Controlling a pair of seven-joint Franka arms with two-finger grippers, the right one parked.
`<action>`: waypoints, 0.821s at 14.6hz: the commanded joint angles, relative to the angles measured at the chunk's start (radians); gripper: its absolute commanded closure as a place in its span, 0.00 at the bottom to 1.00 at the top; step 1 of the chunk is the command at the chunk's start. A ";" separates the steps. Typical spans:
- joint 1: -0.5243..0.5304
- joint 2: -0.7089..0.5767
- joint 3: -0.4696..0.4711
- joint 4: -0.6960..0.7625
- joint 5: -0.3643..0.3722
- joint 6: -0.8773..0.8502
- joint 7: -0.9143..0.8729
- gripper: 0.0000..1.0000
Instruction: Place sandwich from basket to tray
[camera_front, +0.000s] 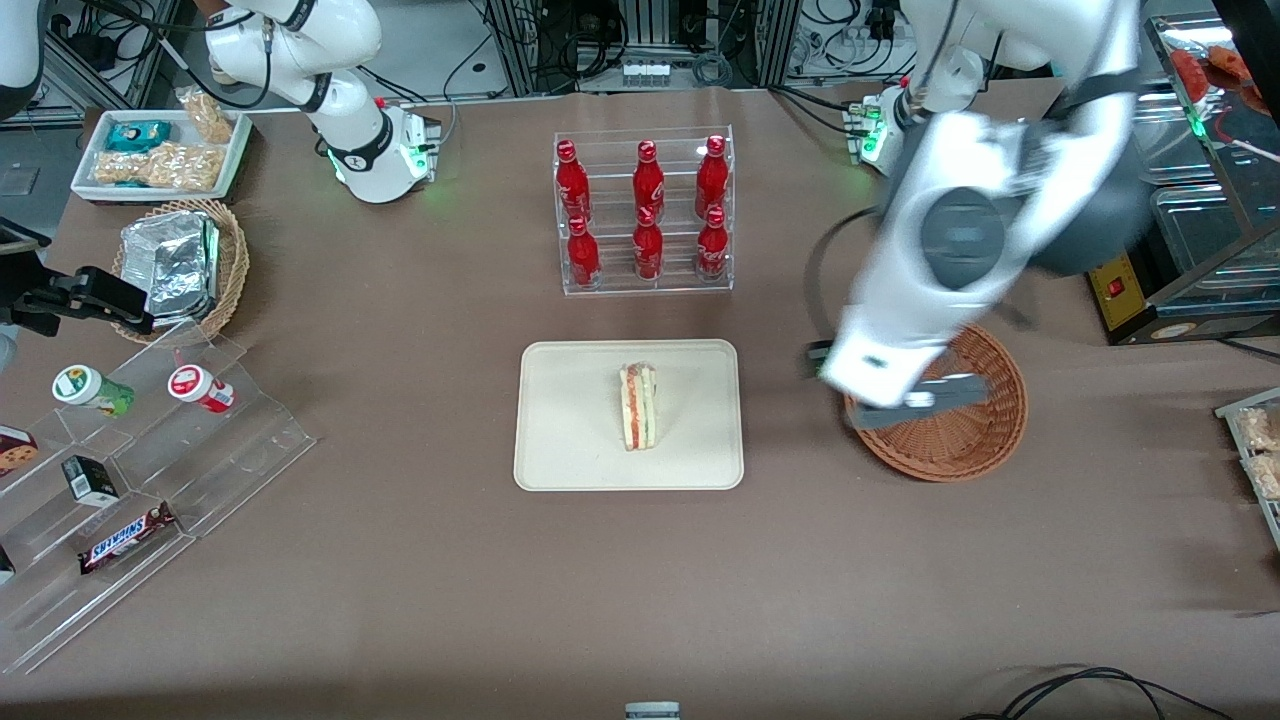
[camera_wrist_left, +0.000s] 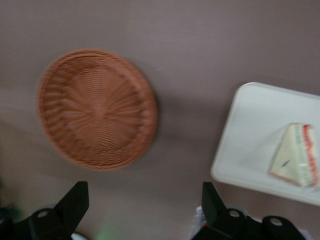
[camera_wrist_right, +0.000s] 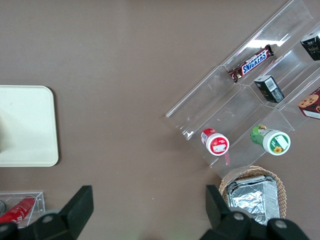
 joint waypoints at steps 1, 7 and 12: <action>-0.017 -0.073 0.125 -0.040 -0.015 -0.101 0.125 0.00; 0.006 -0.205 0.178 -0.086 0.014 -0.146 0.157 0.00; 0.593 -0.270 -0.416 -0.080 0.126 -0.166 0.190 0.00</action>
